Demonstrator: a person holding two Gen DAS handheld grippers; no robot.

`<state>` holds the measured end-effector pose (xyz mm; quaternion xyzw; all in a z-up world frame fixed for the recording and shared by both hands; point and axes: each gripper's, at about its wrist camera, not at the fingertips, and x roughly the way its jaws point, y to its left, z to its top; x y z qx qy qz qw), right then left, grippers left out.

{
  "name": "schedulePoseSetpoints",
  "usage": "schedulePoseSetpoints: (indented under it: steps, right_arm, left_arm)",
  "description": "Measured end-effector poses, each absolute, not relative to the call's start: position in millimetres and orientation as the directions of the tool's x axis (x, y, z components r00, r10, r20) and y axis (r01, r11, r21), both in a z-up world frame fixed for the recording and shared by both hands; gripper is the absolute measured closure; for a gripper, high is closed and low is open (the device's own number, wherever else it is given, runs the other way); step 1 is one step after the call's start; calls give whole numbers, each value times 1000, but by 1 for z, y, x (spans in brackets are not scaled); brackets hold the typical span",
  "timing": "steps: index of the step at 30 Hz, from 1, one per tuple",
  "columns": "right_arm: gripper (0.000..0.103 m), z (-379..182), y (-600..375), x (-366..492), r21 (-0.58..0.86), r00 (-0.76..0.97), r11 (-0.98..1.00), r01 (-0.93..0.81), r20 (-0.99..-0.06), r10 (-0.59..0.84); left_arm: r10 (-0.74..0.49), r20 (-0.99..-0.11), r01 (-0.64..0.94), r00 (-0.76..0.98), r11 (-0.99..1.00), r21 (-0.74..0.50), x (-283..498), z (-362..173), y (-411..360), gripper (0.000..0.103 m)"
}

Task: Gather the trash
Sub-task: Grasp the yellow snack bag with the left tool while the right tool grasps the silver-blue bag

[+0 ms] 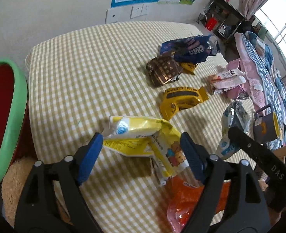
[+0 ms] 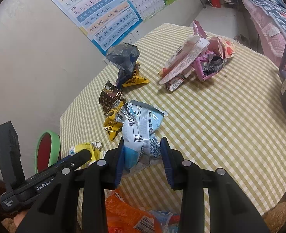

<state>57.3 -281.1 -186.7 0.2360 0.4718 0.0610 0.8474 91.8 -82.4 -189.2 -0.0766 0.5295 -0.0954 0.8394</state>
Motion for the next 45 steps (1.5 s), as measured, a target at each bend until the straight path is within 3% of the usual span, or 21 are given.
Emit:
schedulePoseSetpoints:
  steps: [12,17,22,29,37,38,42,45]
  right_arm:
    - [68,-189,-290,67,471,552,871,140,-767,326]
    - [68,-189,-289,66,468,554,873,135,-766,325]
    - [68,-188,-289,66,467,555,873,137,-766,323]
    - [68,-188,-294,65,470,563,871,147,-763,316]
    - [67,-189,-296,63,452,572,880,148,-765,296]
    - [67,-189,-295,63,449,571,881,147,-766,294]
    - [67,-189,-292,63,450,570,881,144,-766,298]
    - [67,-189,-290,64,449,566,883,139,-767,301]
  left_arm:
    - [-233,-855,80,463,972,-222,92,-172,-72,20]
    - [-218,-812,-20,542,962,-272,78,-152,-43,20]
    - [-242,-852,-111,464,938,-327,75,-171,-29,20]
    - [-290,-866,-23,407,945,-327,86,-182,-68,20]
    - [-226,-898,21,379,972,-235,92,-195,-93,21]
    - [-238,-894,30,379,969,-245,90,-196,-91,24]
    - [-312,-874,63,372,948,-312,83,-191,-85,61]
    - [-321,-869,117,376,947,-299,79,-183,-90,81]
